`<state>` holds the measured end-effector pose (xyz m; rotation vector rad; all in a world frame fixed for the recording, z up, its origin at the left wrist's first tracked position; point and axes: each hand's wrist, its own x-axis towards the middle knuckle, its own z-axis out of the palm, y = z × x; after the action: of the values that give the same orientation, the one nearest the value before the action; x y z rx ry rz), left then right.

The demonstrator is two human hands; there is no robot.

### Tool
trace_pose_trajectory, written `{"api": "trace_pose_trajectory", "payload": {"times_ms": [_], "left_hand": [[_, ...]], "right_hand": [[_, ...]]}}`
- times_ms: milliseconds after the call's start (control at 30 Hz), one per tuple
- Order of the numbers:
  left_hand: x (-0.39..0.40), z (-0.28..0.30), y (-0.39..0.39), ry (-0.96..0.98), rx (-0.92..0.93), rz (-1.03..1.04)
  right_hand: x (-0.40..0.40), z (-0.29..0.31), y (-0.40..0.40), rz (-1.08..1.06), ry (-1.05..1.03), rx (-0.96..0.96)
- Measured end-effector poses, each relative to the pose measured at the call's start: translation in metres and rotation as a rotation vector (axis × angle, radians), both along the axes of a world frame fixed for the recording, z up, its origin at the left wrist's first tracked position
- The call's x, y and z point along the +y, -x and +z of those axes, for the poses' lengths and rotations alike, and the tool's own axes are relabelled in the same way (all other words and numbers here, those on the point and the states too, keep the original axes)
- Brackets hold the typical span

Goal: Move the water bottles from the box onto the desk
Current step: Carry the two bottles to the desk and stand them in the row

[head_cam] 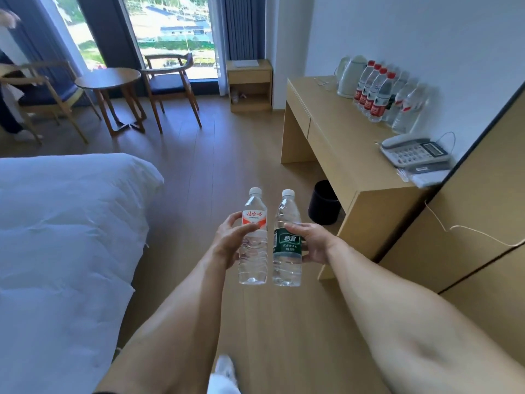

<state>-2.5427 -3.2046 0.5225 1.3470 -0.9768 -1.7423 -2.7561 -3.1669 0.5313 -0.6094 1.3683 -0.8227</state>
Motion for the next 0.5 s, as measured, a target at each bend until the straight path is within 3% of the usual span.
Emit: {"api": "trace_pose_trajectory", "payload": {"times_ms": [500], "left_hand": [[-0.324,-0.014,0.053,-0.035,0.073,-0.233]], "right_hand": [[-0.284,-0.022,0.046,-0.159,-0.033,0.065]]}}
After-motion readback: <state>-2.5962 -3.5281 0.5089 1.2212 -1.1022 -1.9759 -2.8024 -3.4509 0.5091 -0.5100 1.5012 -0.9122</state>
